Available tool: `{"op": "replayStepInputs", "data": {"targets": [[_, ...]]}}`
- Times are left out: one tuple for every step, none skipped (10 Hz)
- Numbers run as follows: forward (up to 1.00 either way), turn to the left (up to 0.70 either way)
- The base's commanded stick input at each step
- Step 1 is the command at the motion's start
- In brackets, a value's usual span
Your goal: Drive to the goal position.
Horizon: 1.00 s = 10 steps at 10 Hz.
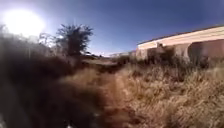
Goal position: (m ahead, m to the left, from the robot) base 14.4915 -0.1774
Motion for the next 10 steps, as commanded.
{"op": "replayStepInputs", "data": {"targets": [[0.5, 0.0], [0.5, 0.0], [0.5, 0.0], [0.5, 0.0], [0.5, 0.0], [0.5, 0.0], [0.5, 0.0], [0.5, 0.0], [0.5, 0.0], [0.5, 0.0]]}}
